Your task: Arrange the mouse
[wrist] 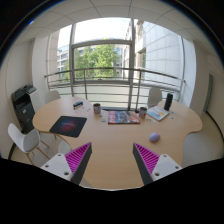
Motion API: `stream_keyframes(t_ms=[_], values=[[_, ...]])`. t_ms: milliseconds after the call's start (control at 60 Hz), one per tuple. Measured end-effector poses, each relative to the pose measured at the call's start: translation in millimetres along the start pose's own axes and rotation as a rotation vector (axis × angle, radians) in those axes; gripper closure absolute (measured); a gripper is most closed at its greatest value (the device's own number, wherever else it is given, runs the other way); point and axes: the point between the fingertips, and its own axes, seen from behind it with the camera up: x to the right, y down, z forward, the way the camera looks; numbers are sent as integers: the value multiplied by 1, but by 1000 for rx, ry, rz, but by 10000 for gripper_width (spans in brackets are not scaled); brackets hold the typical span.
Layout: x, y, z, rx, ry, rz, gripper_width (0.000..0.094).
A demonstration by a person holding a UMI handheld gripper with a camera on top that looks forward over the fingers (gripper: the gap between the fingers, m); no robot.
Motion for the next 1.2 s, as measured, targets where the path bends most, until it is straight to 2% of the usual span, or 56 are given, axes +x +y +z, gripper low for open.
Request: stream_keyframes(t_ms=[117, 217, 383, 567, 750, 933, 1133, 1200], values=[[14, 33, 7, -76, 13, 22, 92], [53, 76, 41, -149, 31, 39, 91], [132, 127, 112, -202, 82, 50, 90], [215, 128, 208, -159, 118, 48, 97], [271, 127, 301, -165, 137, 87, 91], [295, 121, 362, -183, 140, 112, 87], [299, 96, 405, -149, 159, 119, 107], [294, 91, 415, -136, 161, 121, 190]])
